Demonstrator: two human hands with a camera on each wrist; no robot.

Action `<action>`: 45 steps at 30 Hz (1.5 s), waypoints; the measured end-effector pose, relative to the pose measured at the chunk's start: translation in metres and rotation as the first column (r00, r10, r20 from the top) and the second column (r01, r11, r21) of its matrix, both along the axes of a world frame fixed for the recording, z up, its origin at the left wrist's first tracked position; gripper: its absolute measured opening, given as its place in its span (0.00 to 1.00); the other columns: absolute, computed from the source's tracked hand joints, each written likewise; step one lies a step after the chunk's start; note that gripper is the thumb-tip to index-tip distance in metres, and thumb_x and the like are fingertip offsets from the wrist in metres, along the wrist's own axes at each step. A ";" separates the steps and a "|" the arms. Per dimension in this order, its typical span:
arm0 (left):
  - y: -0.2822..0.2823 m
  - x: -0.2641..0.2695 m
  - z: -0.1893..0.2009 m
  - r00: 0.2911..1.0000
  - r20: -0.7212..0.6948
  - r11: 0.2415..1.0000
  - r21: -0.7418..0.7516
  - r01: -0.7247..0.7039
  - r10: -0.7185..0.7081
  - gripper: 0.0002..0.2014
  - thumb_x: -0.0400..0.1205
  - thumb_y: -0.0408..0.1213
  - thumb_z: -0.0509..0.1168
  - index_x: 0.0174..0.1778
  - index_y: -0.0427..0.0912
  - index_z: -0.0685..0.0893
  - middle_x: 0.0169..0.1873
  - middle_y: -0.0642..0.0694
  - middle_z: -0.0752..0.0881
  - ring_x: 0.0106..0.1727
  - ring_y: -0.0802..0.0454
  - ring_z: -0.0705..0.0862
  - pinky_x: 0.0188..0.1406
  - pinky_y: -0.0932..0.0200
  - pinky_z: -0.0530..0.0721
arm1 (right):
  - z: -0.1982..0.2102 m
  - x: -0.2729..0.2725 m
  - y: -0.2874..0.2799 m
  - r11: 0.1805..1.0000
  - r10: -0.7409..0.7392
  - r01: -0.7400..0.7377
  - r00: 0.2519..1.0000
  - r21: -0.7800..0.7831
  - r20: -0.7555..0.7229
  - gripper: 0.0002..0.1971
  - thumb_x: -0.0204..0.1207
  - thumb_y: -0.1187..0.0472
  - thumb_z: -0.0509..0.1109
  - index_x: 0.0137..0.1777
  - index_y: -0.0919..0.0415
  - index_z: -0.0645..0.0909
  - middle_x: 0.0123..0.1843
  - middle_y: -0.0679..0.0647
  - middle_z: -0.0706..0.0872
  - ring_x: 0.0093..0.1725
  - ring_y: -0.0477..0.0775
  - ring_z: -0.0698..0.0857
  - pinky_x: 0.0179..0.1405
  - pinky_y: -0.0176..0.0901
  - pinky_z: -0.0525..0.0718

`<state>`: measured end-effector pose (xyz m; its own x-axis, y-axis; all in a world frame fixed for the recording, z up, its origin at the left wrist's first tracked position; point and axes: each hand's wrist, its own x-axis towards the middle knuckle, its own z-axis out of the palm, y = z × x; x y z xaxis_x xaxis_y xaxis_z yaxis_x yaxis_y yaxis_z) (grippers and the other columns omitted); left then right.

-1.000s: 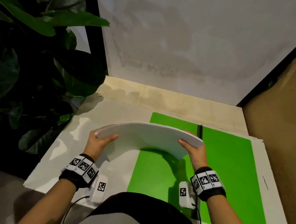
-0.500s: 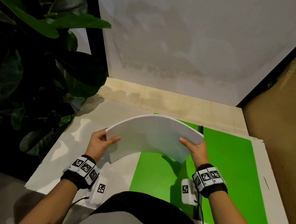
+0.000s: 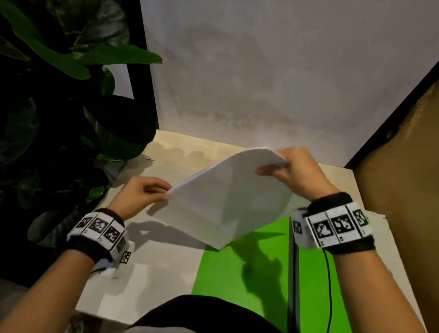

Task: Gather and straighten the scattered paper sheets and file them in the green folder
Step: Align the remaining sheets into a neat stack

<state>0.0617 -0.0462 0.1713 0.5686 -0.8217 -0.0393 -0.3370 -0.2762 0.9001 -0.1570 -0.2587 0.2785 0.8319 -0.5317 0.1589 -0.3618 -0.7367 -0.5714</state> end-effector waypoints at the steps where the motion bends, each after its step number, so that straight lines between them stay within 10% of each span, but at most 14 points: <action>1: -0.008 -0.006 0.008 0.996 0.016 0.995 0.029 0.091 -0.091 0.15 0.72 0.25 0.70 0.37 0.55 0.83 0.29 0.72 0.87 0.36 0.70 0.86 0.39 0.77 0.81 | 0.010 0.009 0.010 0.992 0.059 -0.069 0.994 -0.103 -0.091 0.09 0.67 0.57 0.76 0.43 0.62 0.88 0.42 0.63 0.90 0.44 0.55 0.87 0.36 0.45 0.71; 6: -0.046 -0.057 0.030 0.993 0.004 0.982 -0.148 0.115 -0.116 0.08 0.75 0.31 0.69 0.42 0.50 0.82 0.32 0.58 0.85 0.30 0.72 0.82 0.33 0.74 0.78 | 0.015 0.050 0.057 0.923 0.146 -0.258 0.921 -0.285 -0.360 0.06 0.70 0.58 0.71 0.46 0.55 0.86 0.45 0.63 0.88 0.48 0.64 0.83 0.37 0.43 0.65; 13: -0.025 -0.060 0.026 0.959 -0.250 0.927 -0.311 -0.208 0.132 0.07 0.77 0.32 0.66 0.38 0.51 0.82 0.26 0.67 0.88 0.31 0.68 0.86 0.31 0.74 0.82 | 0.007 0.019 0.016 0.967 -0.085 0.003 0.946 -0.256 -0.313 0.19 0.62 0.45 0.77 0.46 0.57 0.86 0.46 0.64 0.88 0.51 0.63 0.85 0.39 0.45 0.73; 17: -0.014 -0.053 0.031 0.949 -0.270 0.913 -0.322 -0.250 0.165 0.08 0.77 0.31 0.65 0.40 0.51 0.81 0.26 0.67 0.88 0.32 0.71 0.86 0.30 0.77 0.80 | -0.015 -0.009 -0.010 0.942 -0.149 0.136 0.989 0.306 0.020 0.09 0.63 0.61 0.79 0.27 0.53 0.82 0.23 0.47 0.85 0.25 0.39 0.81 0.29 0.38 0.80; 22: -0.015 -0.057 0.034 0.925 -0.316 0.871 -0.367 -0.326 0.212 0.08 0.78 0.30 0.65 0.52 0.37 0.81 0.39 0.53 0.85 0.34 0.71 0.86 0.33 0.76 0.81 | -0.068 -0.009 0.011 0.666 -0.341 0.016 0.896 0.746 0.285 0.11 0.55 0.60 0.80 0.36 0.56 0.81 0.24 0.40 0.87 0.25 0.35 0.82 0.25 0.27 0.79; 27: -0.013 -0.066 0.034 0.899 -0.309 0.823 -0.386 -0.416 0.309 0.03 0.78 0.29 0.64 0.44 0.39 0.82 0.29 0.59 0.87 0.31 0.67 0.86 0.29 0.77 0.80 | -0.096 0.009 0.052 0.721 -0.467 0.060 0.777 0.690 0.421 0.09 0.73 0.74 0.67 0.51 0.63 0.79 0.26 0.30 0.86 0.30 0.27 0.83 0.34 0.21 0.79; 32: -0.009 -0.085 0.025 0.861 -0.325 0.780 -0.380 -0.497 0.391 0.03 0.80 0.32 0.61 0.46 0.41 0.80 0.35 0.55 0.80 0.37 0.64 0.81 0.26 0.81 0.77 | -0.113 0.029 0.087 0.734 -0.505 0.072 0.723 0.675 0.472 0.10 0.74 0.71 0.67 0.55 0.65 0.79 0.42 0.42 0.83 0.32 0.22 0.81 0.37 0.20 0.80; 38: 0.003 -0.087 -0.007 0.803 -0.369 0.788 -0.236 -0.569 0.469 0.13 0.81 0.32 0.60 0.60 0.32 0.76 0.48 0.46 0.79 0.48 0.49 0.79 0.29 0.77 0.77 | -0.144 0.034 0.103 0.689 -0.511 0.172 0.804 0.704 0.304 0.10 0.75 0.70 0.67 0.54 0.72 0.81 0.48 0.56 0.83 0.39 0.45 0.83 0.36 0.31 0.79; 45: 0.009 -0.066 -0.009 0.786 -0.384 0.783 -0.209 -0.586 0.485 0.11 0.80 0.32 0.61 0.57 0.33 0.77 0.43 0.47 0.80 0.43 0.53 0.78 0.25 0.82 0.76 | -0.147 0.039 0.099 0.701 -0.488 0.152 0.815 0.696 0.314 0.10 0.75 0.70 0.67 0.54 0.74 0.81 0.46 0.52 0.83 0.32 0.25 0.81 0.32 0.18 0.77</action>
